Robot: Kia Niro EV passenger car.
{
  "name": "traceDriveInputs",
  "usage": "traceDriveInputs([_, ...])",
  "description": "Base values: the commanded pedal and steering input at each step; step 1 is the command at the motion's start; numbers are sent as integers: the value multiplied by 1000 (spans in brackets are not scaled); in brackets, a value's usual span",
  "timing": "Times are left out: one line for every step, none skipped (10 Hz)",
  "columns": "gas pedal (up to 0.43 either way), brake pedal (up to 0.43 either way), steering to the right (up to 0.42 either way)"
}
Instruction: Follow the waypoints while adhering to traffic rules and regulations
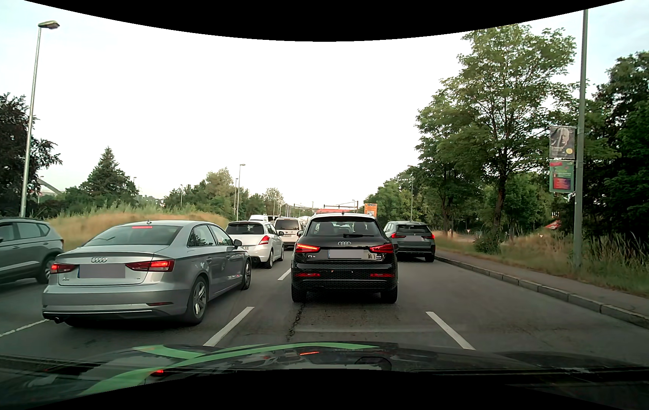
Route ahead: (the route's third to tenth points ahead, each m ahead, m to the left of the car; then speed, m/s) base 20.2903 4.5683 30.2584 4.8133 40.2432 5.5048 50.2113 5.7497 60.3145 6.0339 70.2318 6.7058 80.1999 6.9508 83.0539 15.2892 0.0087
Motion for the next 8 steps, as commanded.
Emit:
traceDriveInputs([0,0,-13])
traceDriveInputs([0,0,-13])
traceDriveInputs([0,0,-13])
traceDriveInputs([0,0,-13])
traceDriveInputs([0,0,-13])
traceDriveInputs([0,0,-14])
traceDriveInputs([0,0,-14])
traceDriveInputs([0,0,-14])
